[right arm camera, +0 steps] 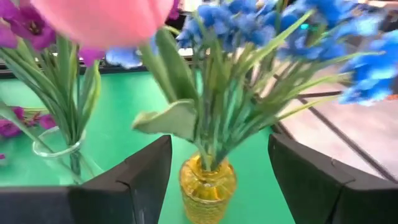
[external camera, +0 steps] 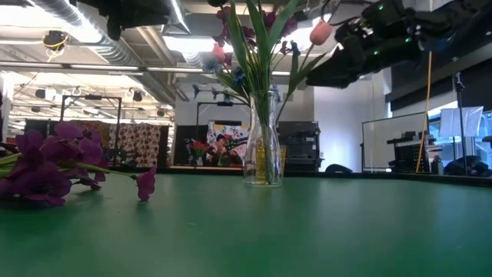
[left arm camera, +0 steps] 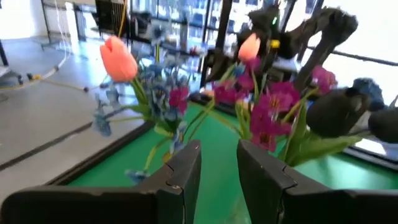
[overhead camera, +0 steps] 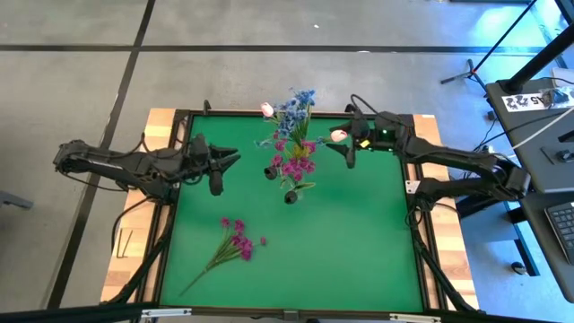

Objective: Sort flowers into vase by color
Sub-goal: Put the violet flowers into the transparent vase

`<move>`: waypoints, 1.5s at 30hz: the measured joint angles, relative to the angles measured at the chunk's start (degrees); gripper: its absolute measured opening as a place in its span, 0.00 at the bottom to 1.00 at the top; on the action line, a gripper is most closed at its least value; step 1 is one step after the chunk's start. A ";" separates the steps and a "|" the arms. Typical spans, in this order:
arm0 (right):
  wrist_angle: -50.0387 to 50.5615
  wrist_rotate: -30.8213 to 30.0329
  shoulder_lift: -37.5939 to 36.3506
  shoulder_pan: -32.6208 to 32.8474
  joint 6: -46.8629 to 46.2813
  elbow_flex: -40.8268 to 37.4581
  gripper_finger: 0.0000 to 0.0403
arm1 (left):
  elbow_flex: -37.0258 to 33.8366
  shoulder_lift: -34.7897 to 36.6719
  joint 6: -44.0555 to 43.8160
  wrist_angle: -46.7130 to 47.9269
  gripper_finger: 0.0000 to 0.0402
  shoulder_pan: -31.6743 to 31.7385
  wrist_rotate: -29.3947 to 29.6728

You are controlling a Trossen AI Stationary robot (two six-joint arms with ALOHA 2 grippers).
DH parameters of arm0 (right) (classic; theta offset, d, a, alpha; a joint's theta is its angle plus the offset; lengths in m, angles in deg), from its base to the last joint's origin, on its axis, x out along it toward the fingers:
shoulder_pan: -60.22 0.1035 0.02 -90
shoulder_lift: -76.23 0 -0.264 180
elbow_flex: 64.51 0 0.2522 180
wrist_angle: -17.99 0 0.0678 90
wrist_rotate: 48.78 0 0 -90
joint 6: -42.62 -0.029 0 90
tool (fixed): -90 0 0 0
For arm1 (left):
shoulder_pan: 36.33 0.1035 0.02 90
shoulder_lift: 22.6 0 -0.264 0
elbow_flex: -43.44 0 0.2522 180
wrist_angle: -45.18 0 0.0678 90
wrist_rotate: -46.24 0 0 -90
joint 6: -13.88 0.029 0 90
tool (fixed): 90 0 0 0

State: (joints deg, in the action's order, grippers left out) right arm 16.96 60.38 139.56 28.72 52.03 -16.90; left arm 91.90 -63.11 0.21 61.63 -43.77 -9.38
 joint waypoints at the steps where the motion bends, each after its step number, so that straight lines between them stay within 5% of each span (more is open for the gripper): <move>1: 1.46 -0.81 -1.34 -0.02 0.13 0.00 0.66 | 0.89 -0.07 -0.80 2.15 0.25 0.00 -0.07; 10: 16.04 -11.51 -11.78 -0.02 2.79 0.00 0.66 | 10.31 -4.59 -5.63 19.07 0.25 -0.24 -4.79; 18: 19.61 -13.21 -20.13 -0.02 1.15 0.00 0.66 | 11.36 -12.39 -13.80 30.22 0.25 -4.37 -7.11; 33: 24.96 -14.68 -25.22 -0.02 -0.29 0.00 0.66 | 11.39 -25.45 -40.79 36.10 0.49 -18.87 -22.47; 45: 24.86 -15.66 -25.55 -0.02 -0.18 0.00 0.66 | 11.38 -34.55 -62.59 37.05 0.52 -28.94 -34.54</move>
State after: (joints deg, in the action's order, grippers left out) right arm 41.82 44.72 114.01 28.69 51.85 -16.90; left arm 103.29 -97.65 -62.38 98.68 -72.71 -43.91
